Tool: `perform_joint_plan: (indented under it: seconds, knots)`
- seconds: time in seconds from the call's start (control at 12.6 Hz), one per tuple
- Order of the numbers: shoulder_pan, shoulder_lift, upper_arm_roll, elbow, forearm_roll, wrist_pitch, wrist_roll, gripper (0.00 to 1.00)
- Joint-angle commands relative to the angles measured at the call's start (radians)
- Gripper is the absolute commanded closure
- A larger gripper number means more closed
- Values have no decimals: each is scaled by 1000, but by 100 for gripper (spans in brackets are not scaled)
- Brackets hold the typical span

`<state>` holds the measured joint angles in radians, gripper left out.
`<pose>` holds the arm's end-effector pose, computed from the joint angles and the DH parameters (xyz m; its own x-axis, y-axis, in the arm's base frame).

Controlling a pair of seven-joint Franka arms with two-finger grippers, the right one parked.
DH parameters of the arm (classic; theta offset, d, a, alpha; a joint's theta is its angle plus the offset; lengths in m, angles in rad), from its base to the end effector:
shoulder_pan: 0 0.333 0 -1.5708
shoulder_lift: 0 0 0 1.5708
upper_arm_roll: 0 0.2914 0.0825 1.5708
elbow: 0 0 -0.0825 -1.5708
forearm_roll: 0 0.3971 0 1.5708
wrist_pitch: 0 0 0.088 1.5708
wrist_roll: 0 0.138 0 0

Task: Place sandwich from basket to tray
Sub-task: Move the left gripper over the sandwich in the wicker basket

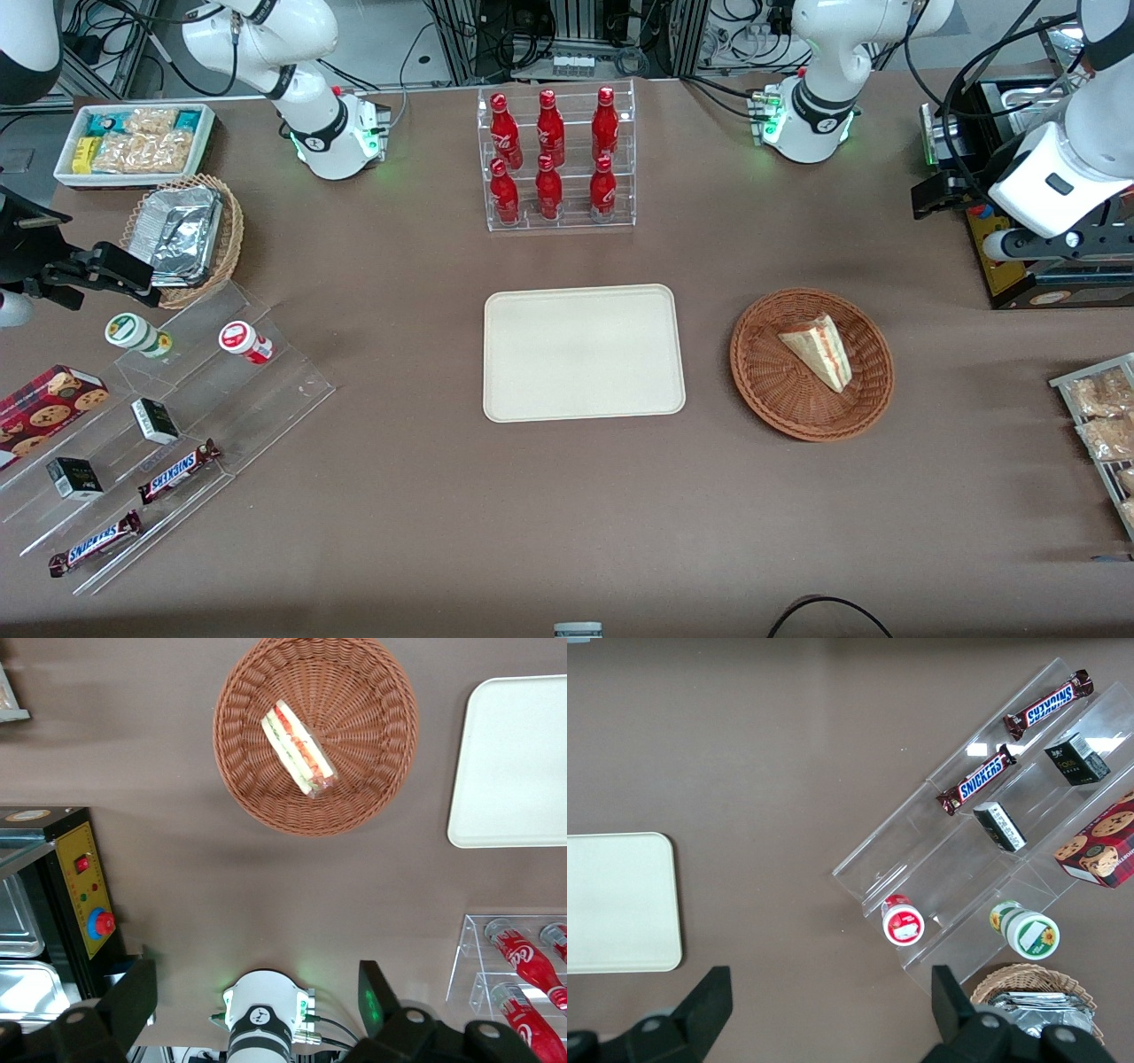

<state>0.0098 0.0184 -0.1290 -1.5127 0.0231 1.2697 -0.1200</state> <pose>0.5274 -0.0589 0.5651 0.9672 0.0110 -0.2539 -0.0022 -0.9987 -0.0515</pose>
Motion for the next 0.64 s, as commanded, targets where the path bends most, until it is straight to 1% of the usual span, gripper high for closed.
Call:
perform_joint_plan:
  seconds: [0.0, 0.16, 0.24, 0.56]
  knots:
    - [12, -8, -6, 3, 14, 2, 26, 0]
    - [12, 11, -8, -10, 14, 7, 26, 0]
    - [9, 29, -8, -46, 17, 43, 26, 0]
    - [4, 20, -9, -262, 17, 273, 25, 0]
